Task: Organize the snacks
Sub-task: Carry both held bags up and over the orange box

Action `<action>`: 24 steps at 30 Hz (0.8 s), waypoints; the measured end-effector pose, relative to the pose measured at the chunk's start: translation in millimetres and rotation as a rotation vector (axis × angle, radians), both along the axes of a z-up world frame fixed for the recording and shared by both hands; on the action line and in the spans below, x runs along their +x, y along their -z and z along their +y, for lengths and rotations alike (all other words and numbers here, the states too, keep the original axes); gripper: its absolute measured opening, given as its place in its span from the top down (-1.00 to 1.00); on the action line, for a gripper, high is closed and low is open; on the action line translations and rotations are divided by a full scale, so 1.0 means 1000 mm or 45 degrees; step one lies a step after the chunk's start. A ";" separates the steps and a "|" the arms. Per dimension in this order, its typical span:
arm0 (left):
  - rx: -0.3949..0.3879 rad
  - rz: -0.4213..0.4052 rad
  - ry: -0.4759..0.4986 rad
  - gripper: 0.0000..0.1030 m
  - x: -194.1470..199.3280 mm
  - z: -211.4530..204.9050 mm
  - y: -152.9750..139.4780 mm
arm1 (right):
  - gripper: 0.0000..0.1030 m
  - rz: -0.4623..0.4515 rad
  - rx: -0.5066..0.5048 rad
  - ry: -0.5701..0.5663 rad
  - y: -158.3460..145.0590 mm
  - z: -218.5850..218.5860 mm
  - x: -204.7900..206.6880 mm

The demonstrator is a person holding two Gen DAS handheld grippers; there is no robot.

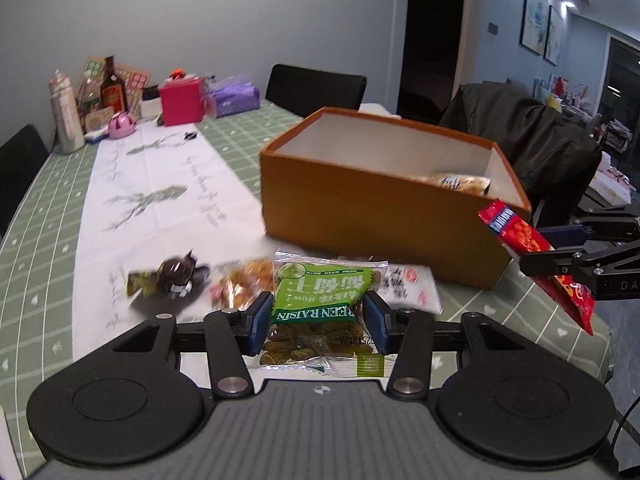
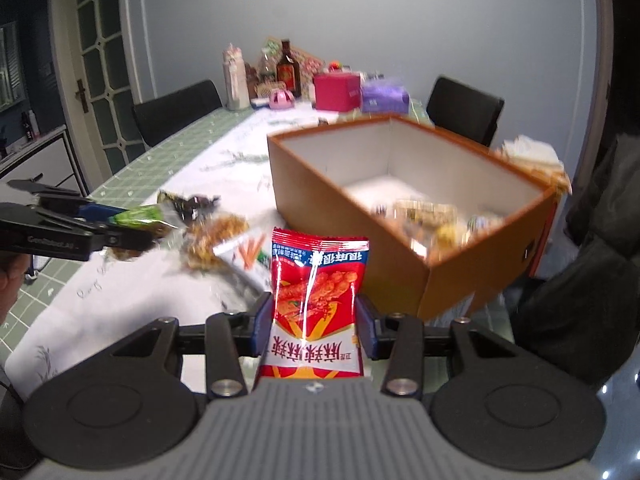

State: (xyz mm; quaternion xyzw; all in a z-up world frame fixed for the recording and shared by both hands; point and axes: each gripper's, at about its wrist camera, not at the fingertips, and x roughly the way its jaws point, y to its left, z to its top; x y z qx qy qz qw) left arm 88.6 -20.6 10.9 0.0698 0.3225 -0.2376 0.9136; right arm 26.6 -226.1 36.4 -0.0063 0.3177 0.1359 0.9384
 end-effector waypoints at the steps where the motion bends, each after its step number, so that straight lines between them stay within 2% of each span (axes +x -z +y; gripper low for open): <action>1: 0.000 -0.007 0.016 -0.08 0.003 -0.006 -0.004 | 0.17 -0.026 -0.002 -0.005 -0.006 -0.002 0.003; 6: -0.068 -0.016 0.088 -0.08 0.023 -0.027 -0.024 | 0.17 -0.109 -0.030 -0.018 -0.026 -0.010 0.018; 12: -0.008 -0.094 0.168 -0.08 0.042 -0.059 -0.041 | 0.17 -0.163 -0.080 -0.013 -0.044 -0.023 0.047; 18: 0.002 -0.115 0.201 -0.08 0.064 -0.079 -0.048 | 0.18 -0.163 -0.091 -0.006 -0.049 -0.035 0.079; 24: 0.037 -0.101 0.186 -0.08 0.093 -0.097 -0.041 | 0.18 -0.105 -0.028 0.029 -0.046 -0.050 0.122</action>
